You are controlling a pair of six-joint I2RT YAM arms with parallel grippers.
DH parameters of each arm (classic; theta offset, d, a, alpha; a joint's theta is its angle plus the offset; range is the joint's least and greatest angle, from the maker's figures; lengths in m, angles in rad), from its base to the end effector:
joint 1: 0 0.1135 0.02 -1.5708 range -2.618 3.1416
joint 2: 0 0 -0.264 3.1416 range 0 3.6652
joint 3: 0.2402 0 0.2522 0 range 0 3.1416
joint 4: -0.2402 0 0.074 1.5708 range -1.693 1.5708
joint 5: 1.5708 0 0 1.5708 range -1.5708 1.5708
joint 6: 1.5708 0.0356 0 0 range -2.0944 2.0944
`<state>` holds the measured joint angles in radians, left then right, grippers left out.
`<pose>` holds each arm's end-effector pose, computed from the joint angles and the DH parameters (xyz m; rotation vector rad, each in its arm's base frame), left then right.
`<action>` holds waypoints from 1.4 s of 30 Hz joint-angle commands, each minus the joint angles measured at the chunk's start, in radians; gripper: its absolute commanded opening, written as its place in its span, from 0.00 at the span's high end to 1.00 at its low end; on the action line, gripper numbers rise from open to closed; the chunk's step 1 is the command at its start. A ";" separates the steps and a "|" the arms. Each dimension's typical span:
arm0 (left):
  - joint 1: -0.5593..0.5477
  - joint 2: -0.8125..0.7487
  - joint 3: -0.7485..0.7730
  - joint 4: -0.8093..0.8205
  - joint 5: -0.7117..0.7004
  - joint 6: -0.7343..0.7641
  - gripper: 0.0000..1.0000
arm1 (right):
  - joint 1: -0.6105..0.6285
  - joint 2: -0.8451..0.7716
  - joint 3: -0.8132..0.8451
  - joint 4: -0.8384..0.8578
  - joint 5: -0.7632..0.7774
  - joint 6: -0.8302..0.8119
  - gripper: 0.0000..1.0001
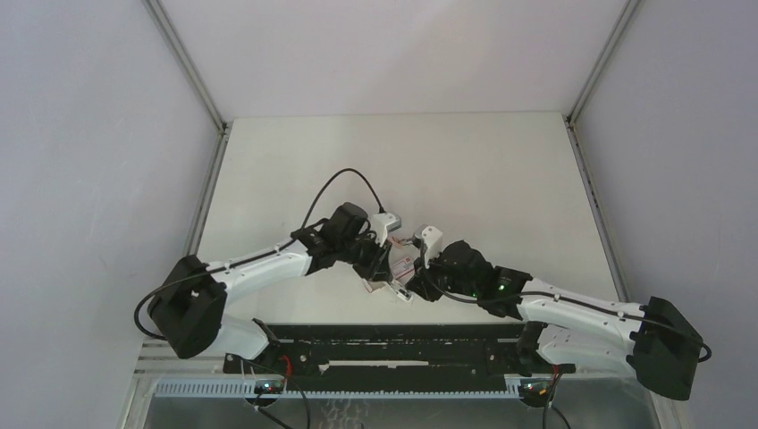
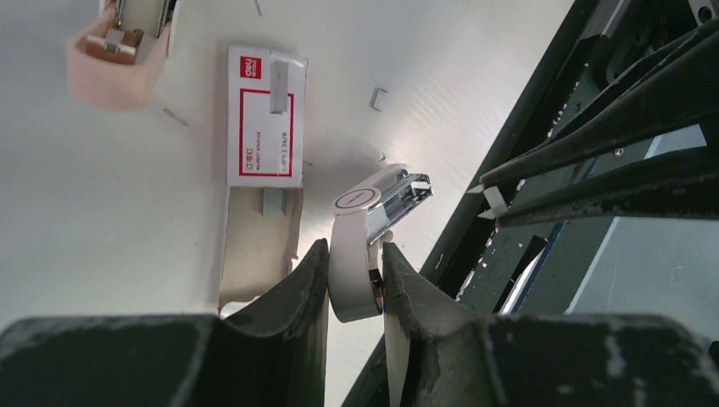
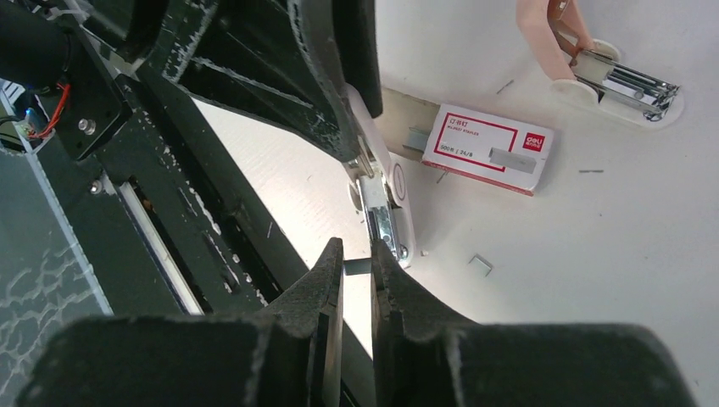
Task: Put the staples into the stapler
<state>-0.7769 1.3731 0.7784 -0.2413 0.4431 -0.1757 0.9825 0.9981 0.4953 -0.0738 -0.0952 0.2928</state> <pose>0.1860 -0.2043 0.2060 0.9554 2.3438 -0.9497 0.1150 0.1784 0.2102 -0.8210 2.1125 0.8185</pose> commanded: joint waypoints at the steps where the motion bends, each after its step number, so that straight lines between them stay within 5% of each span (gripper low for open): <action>1: -0.004 0.048 0.082 0.035 0.066 0.062 0.99 | 0.018 0.017 0.005 0.072 0.035 -0.021 0.91; 24: 0.014 0.073 0.050 0.118 0.042 0.047 0.45 | 0.029 0.139 0.005 0.082 0.052 -0.060 0.91; 42: 0.023 0.071 0.003 0.125 0.036 0.023 0.50 | 0.029 0.233 0.051 0.078 0.028 -0.104 0.91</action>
<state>-0.7624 1.4788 0.8097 -0.1421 0.4774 -0.1406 1.0023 1.2278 0.5018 -0.0299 -0.0605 0.2180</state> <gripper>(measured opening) 0.512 0.119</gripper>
